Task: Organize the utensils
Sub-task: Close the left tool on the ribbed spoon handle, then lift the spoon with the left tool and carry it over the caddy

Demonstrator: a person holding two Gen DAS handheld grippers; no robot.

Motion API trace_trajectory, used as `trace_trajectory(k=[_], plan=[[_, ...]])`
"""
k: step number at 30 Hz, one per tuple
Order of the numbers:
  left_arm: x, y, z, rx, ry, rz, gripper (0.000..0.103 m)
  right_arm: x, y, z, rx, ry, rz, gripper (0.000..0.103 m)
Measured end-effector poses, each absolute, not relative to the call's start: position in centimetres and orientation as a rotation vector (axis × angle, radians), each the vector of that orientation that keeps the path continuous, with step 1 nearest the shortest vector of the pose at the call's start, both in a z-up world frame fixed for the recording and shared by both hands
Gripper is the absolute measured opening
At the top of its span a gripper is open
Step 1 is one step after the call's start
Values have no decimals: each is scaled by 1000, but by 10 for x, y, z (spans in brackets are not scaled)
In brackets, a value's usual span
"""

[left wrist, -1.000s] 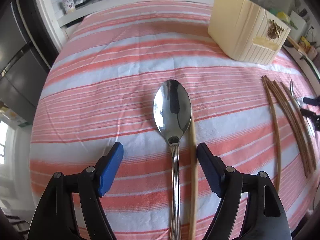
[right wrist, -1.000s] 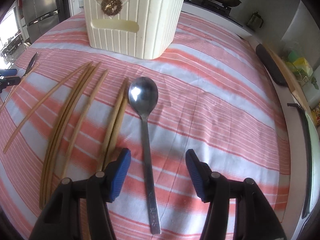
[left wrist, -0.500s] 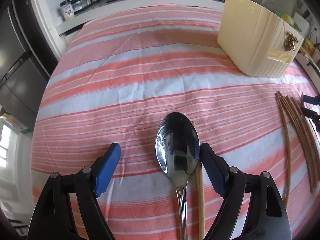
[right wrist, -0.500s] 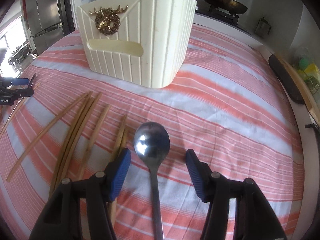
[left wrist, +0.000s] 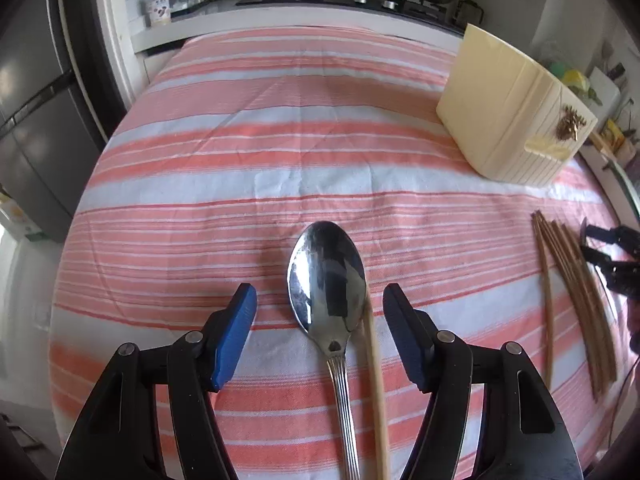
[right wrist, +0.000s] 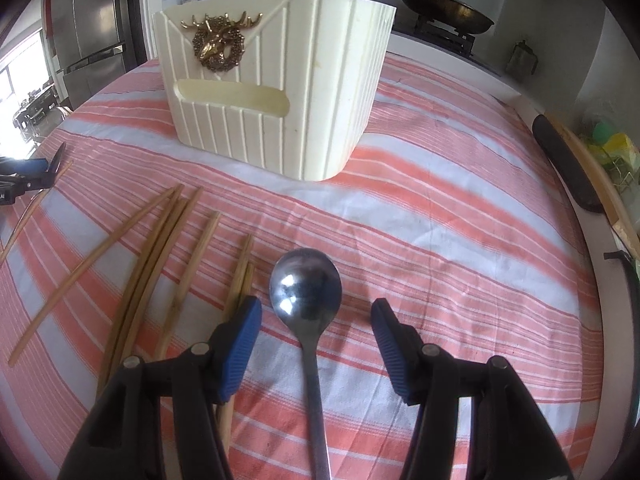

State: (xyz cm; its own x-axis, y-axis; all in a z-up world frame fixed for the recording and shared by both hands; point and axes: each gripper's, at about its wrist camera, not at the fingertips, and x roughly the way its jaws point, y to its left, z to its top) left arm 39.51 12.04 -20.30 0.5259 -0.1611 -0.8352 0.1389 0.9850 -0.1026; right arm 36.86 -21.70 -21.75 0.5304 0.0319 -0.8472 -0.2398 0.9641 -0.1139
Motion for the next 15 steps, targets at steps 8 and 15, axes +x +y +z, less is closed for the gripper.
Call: trace_trajectory(k=[8,15], plan=[[409,113,-207,-12,1045,-86,57,372,-218,-217,-232,992,152,58],[407,108,-209,9,1056,-52,42,376,-213,-216,-226,998,157,54]])
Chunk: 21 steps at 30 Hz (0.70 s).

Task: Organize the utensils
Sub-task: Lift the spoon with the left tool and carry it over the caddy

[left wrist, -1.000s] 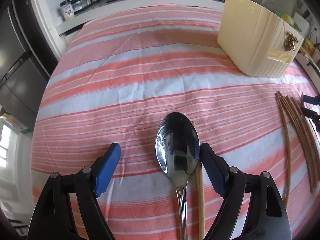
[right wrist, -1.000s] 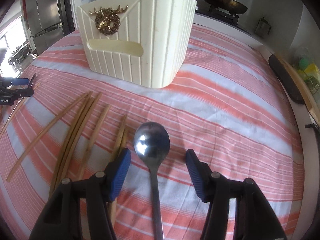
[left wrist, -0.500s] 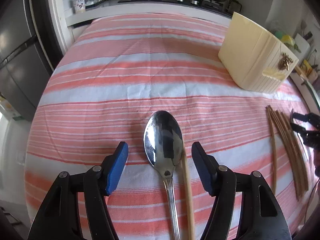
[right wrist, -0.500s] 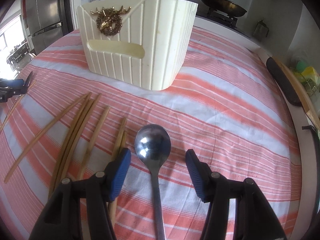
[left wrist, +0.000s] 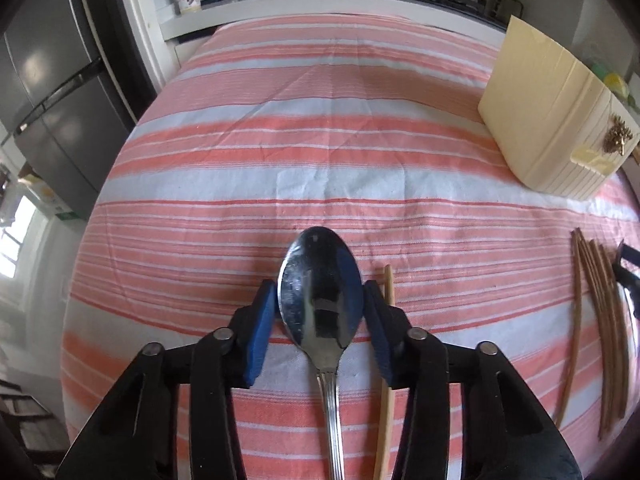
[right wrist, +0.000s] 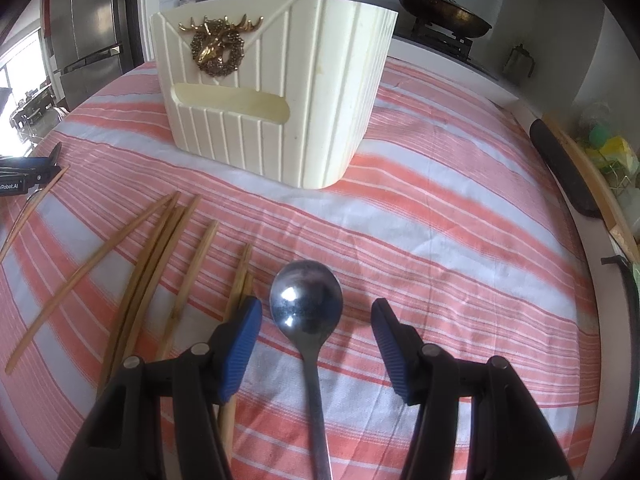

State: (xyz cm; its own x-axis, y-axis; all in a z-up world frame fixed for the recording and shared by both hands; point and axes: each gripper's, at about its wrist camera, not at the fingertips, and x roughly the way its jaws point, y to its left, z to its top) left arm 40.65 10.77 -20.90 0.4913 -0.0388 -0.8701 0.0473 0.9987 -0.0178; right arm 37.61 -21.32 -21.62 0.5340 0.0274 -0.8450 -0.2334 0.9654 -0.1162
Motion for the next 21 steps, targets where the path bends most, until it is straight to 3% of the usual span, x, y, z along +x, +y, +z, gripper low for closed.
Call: trace_trajectory(k=[4,12,21], plan=[[403,104,-209,37,1031,-50,42,377,-211,-217,-208,992,185,36],[377,110,-176,-7,910,-91,42,369,-226,-205,-112,942,214,36],[310,117,-106,-55,705,-124,42,316,-234,-152,-47,787,233,36]])
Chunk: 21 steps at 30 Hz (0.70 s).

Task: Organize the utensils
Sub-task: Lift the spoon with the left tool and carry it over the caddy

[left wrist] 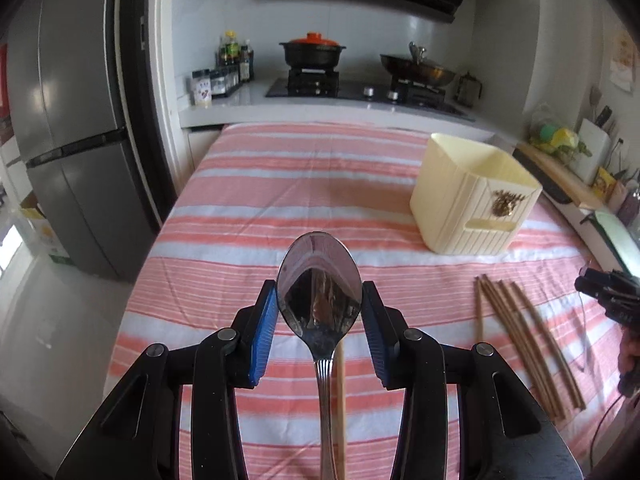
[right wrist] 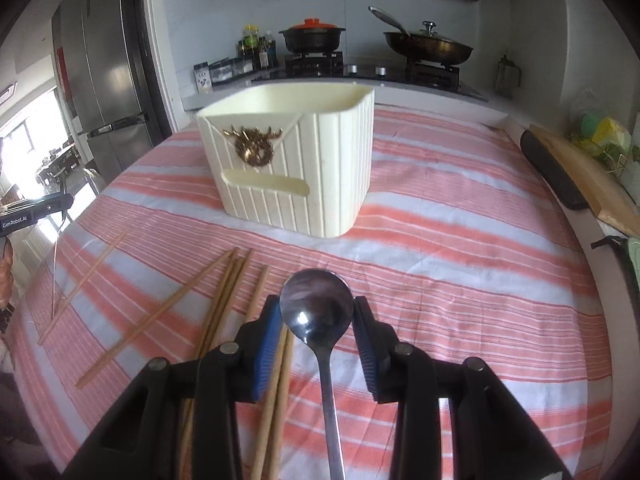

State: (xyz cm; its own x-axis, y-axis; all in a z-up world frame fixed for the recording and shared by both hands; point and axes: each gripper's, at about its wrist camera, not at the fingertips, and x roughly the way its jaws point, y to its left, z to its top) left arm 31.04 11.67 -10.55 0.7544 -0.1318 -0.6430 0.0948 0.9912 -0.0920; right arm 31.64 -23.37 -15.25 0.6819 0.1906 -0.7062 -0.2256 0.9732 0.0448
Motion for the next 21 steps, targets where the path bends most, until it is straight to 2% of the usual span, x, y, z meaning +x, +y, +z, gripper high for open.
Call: trace_trajectory(k=[10,21], plan=[[257,105,-69,-97,585,-184,42,246,-229,-107,-21,604,211,36],[247,88,-50,-92,563,-242,42,221,-228,-70,-23,519,193,36]])
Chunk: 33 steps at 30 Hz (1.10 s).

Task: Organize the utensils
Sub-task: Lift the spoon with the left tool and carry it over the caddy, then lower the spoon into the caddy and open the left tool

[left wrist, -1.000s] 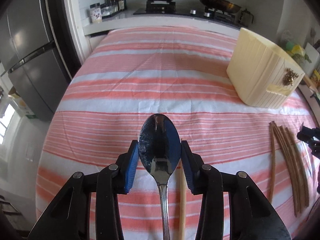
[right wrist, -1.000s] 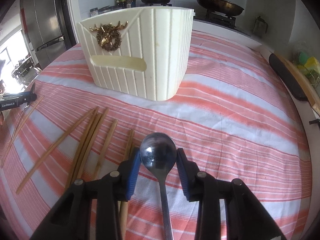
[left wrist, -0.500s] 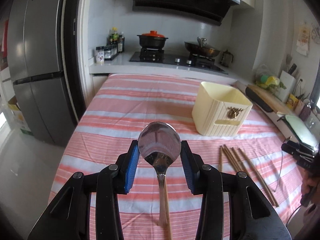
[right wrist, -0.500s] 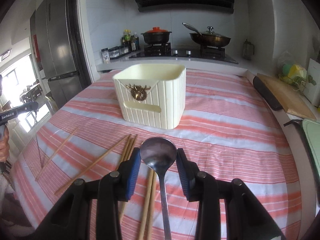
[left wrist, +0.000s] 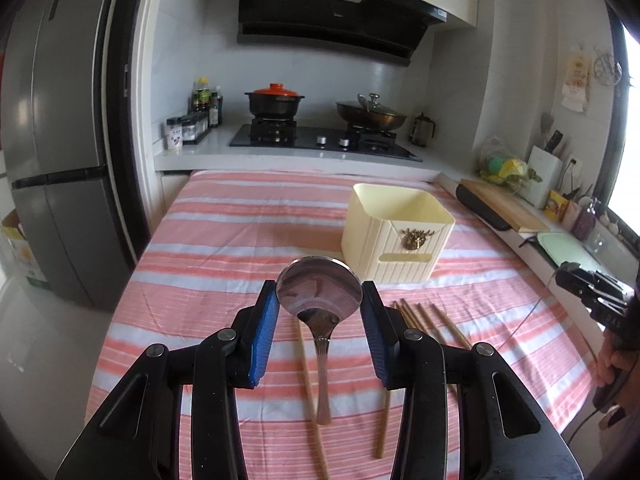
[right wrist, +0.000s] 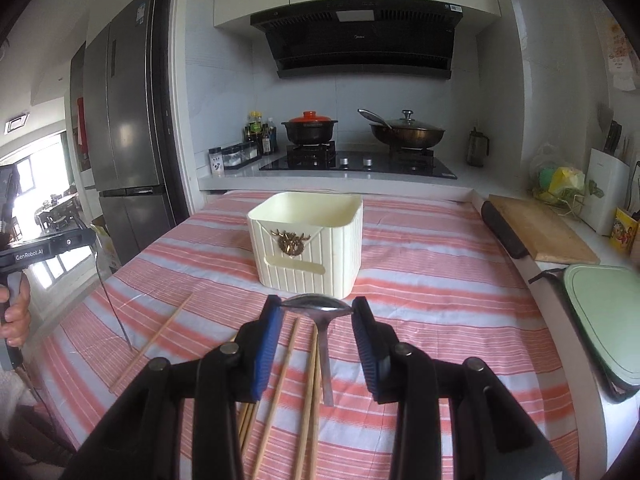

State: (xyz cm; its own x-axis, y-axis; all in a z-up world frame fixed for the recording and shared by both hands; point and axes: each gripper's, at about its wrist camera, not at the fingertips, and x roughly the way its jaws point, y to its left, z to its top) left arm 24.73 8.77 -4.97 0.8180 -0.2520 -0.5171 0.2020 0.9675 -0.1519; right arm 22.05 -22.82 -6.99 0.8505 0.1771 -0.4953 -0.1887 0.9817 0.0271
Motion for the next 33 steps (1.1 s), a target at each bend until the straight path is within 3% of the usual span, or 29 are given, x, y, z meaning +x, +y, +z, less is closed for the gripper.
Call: trace_trajectory(k=[8,20,25,33], plan=[[284,88,3,-158,572,-354,42,251,-228,-32,-9,518,235,36],[424,33,87,-173,500,-417,42,368,-207,52,-10,405,242,36],[474,2,70,-184,519,-400,42,420,-197,46,-11,378,234,36],[534,-40,-22,-160,746,-383,42,494,-201,-20,52,574,216,36]])
